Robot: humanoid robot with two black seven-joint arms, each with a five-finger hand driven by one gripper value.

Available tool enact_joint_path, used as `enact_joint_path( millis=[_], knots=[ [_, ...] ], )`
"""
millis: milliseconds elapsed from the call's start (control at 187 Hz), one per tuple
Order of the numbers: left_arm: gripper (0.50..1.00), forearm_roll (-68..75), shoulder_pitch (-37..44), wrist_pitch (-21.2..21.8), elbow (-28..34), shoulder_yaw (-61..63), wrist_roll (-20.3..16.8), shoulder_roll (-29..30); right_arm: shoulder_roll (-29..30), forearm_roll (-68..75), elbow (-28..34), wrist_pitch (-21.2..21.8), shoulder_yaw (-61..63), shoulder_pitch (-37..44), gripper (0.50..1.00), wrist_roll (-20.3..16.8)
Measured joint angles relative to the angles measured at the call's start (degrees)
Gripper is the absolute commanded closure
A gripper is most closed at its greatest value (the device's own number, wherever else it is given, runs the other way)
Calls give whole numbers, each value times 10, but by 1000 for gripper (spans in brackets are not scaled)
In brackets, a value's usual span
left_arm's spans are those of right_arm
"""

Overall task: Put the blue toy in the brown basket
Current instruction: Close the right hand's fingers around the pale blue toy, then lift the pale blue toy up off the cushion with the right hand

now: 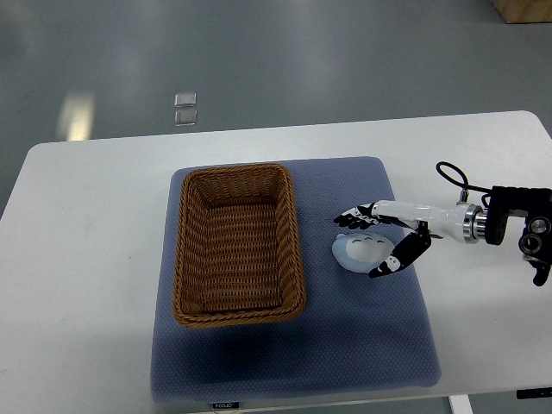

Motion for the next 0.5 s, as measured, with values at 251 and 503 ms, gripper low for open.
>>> enact_joint_path(
  millis=[251, 503],
  knots=[
    [500, 0, 1, 0, 0, 0, 0, 0, 16, -23, -13, -13, 0, -14, 668, 4],
    [500, 0, 1, 0, 1, -1, 0, 0, 35, -37, -33, -21, -3, -23, 738, 9]
  ],
)
